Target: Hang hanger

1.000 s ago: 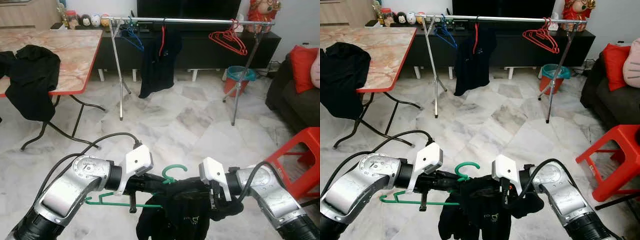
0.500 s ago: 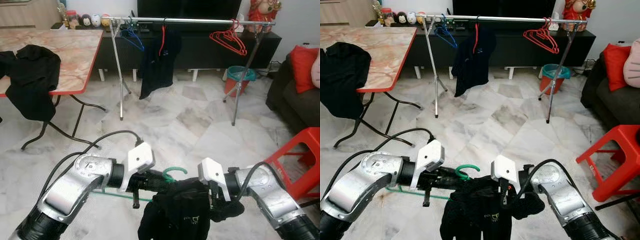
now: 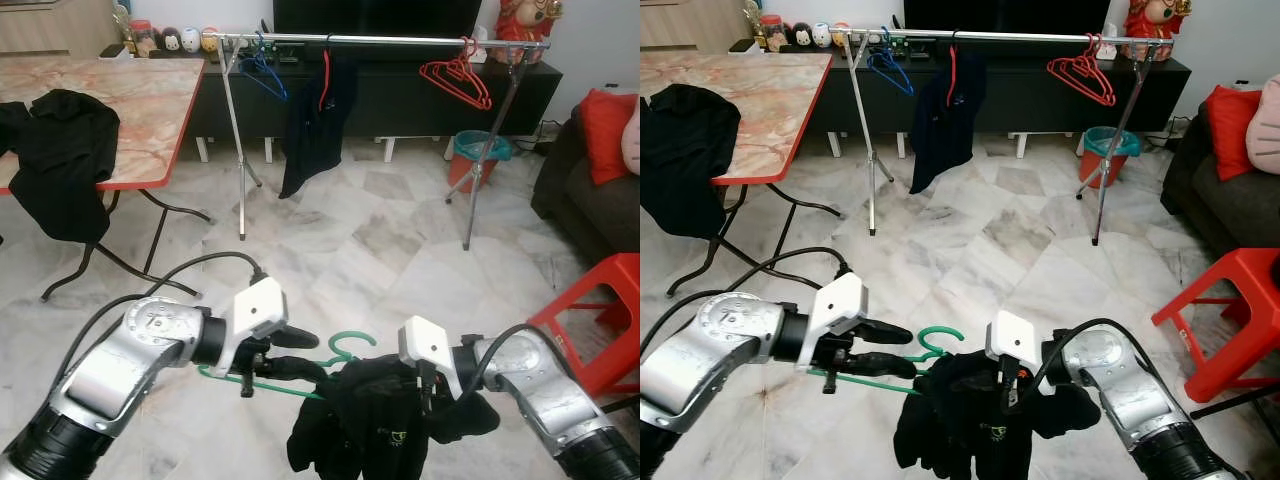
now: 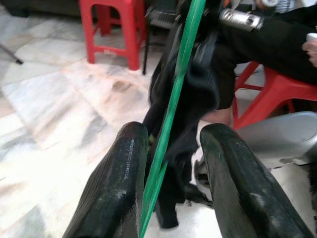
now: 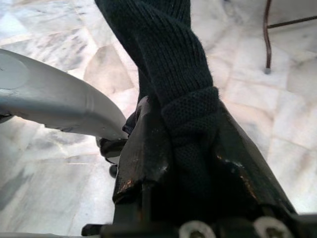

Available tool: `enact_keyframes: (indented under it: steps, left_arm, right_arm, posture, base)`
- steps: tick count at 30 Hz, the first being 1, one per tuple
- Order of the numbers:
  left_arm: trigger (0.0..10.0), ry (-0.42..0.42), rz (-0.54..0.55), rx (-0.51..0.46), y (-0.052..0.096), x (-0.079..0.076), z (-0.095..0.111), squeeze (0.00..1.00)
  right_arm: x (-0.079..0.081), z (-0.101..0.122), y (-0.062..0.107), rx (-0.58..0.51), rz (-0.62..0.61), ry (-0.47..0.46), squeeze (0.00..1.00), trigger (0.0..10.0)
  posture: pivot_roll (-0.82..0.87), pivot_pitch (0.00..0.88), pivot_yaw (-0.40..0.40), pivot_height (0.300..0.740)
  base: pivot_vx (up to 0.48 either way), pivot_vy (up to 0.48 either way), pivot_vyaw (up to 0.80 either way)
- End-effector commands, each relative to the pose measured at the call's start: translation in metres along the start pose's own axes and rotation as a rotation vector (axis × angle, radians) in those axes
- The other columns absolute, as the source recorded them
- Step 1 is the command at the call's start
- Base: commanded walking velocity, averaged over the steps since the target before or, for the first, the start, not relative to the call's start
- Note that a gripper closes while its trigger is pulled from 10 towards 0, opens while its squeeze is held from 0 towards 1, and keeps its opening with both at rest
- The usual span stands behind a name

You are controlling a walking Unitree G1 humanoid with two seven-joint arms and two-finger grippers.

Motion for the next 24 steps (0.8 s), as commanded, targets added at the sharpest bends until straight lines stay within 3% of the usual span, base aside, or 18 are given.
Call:
enact_keyframes:
  steps: [1,2,4,5,6,9,10,12,13,14,15,17,18,19,20,24]
  left_arm:
    - [10.0,-0.011,0.076,0.007,0.012,0.011,-0.002,1.00]
    - [10.0,0.002,0.201,-0.026,0.025,0.030,-0.001,1.00]
    - [10.0,0.004,0.234,-0.036,0.028,0.034,-0.001,1.00]
    - [10.0,0.024,0.381,-0.084,0.040,0.055,0.000,1.00]
    - [10.0,0.027,0.460,-0.110,0.048,0.065,0.001,1.00]
    - [10.0,0.038,0.624,-0.167,0.065,0.083,0.001,1.00]
    - [10.0,0.052,0.739,-0.227,0.078,0.094,0.004,1.00]
    - [10.0,0.072,0.775,-0.249,0.083,0.098,0.004,1.00]
    - [10.0,0.090,0.894,-0.309,0.097,0.107,0.002,0.30]
    - [10.0,0.114,1.003,-0.372,0.110,0.114,0.000,0.11]
    - [10.0,0.128,1.068,-0.407,0.118,0.118,-0.001,0.00]
    - [10.0,0.164,1.187,-0.452,0.132,0.126,-0.007,0.00]
    - [10.0,0.164,1.187,-0.452,0.132,0.126,-0.007,0.00]
    - [10.0,0.194,1.269,-0.468,0.140,0.130,-0.014,0.00]
    - [10.0,0.218,1.436,-0.454,0.156,0.135,-0.032,0.00]
    - [10.0,0.228,1.525,-0.383,0.158,0.135,-0.054,0.00]
  right_arm:
    - [-0.010,0.002,0.011,0.005,-0.054,0.019,0.00,0.0]
    - [-0.013,-0.002,0.016,0.014,-0.098,0.001,0.00,0.0]
    - [-0.013,-0.003,0.016,0.015,-0.107,-0.003,0.00,0.0]
    - [-0.013,-0.004,0.017,0.014,-0.123,-0.013,0.00,0.0]
    - [-0.013,-0.004,0.017,0.012,-0.132,-0.018,0.00,0.0]
    - [-0.012,-0.007,0.018,0.016,-0.142,-0.027,0.00,0.0]
    - [-0.010,-0.011,0.020,0.032,-0.141,-0.031,0.00,0.0]
    - [-0.009,-0.012,0.021,0.039,-0.143,-0.032,0.00,0.0]
    - [-0.010,-0.015,0.024,0.047,-0.156,-0.038,0.00,0.0]
    - [-0.012,-0.016,0.027,0.049,-0.171,-0.044,0.00,0.0]
    - [-0.013,-0.016,0.028,0.051,-0.178,-0.044,0.00,0.0]
    - [-0.016,-0.016,0.030,0.053,-0.194,-0.043,0.00,0.0]
    - [-0.016,-0.016,0.030,0.053,-0.194,-0.043,0.00,0.0]
    - [-0.018,-0.015,0.031,0.053,-0.205,-0.040,0.00,0.0]
    - [-0.026,-0.012,0.033,0.051,-0.245,-0.025,0.00,0.0]
    - [-0.040,-0.006,0.037,0.032,-0.310,-0.021,0.00,0.0]
  posture:
    - [0.00,0.000,-0.015,0.740]
    - [-0.01,0.000,-0.014,0.740]
    - [-0.01,0.000,-0.010,0.740]
    - [-0.01,0.000,-0.008,0.740]
    - [-0.02,0.000,-0.008,0.740]
    - [-0.01,0.000,-0.010,0.740]
    - [-0.01,0.000,-0.013,0.740]
    - [-0.01,0.000,-0.013,0.740]
    - [-0.01,0.000,-0.016,0.740]
    - [-0.01,0.000,-0.016,0.740]
    - [-0.01,0.000,-0.017,0.740]
    - [-0.01,0.000,-0.018,0.740]
    - [-0.01,0.000,-0.018,0.740]
    - [-0.01,0.000,-0.019,0.740]
    - [-0.01,0.000,-0.019,0.740]
    - [0.00,0.000,-0.022,0.740]
  base:
    - [0.000,0.000,0.00]
    - [0.000,0.000,0.00]
    - [0.000,0.000,0.00]
    - [0.000,0.000,0.00]
    - [0.000,0.000,0.00]
    - [0.000,0.000,0.00]
    - [0.000,0.000,0.00]
    - [0.000,0.000,0.00]
    - [0.000,0.000,0.00]
    - [0.000,0.000,0.00]
    - [0.000,0.000,0.00]
    - [0.000,0.000,0.00]
    - [0.000,0.000,0.00]
    - [0.000,0.000,0.00]
    - [0.000,0.000,0.00]
    - [0.000,0.000,0.00]
Point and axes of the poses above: a point about 5 cm out from each wrist's last joint towards the gripper, its own y axis pointing back from the gripper into the wrist, its own z axis along the axis of the wrist's last joint, x = y × z, the point moved 4 cm from there along -y, pointing out of the wrist towards the gripper, and after that the axes turned 15 degrees about y, right-handed, at the moved point
